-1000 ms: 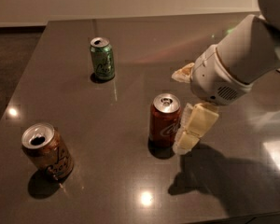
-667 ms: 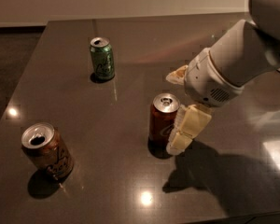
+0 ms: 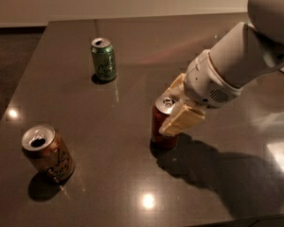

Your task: Move coke can near green can

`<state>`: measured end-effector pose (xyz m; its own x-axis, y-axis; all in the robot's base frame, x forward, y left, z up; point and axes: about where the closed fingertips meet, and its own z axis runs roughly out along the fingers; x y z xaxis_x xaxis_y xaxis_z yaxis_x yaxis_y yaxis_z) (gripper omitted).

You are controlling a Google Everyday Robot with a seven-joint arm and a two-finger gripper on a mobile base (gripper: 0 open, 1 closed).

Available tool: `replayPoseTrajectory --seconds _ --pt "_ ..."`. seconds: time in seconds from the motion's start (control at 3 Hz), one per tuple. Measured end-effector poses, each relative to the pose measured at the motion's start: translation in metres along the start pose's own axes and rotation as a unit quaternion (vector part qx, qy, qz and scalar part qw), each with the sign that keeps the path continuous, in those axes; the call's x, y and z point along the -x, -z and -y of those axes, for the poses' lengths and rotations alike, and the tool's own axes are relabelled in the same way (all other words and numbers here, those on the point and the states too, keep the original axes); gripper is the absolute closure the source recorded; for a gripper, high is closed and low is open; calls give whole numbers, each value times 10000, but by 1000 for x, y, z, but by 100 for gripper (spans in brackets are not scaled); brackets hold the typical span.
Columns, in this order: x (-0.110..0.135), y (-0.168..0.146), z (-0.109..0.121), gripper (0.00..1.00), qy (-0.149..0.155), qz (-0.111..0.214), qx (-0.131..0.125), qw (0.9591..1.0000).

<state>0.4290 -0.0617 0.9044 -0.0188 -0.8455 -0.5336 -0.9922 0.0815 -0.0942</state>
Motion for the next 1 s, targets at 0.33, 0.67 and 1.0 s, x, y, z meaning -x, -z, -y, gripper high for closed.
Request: replayPoseTrajectory --seconds 0.33,0.67,1.0 --pt "6 6 15 77 -57 -15 -79 10000" --pt "21 16 41 99 -253 61 -240 9994" --pt "37 19 81 100 -564 179 -369 9976"
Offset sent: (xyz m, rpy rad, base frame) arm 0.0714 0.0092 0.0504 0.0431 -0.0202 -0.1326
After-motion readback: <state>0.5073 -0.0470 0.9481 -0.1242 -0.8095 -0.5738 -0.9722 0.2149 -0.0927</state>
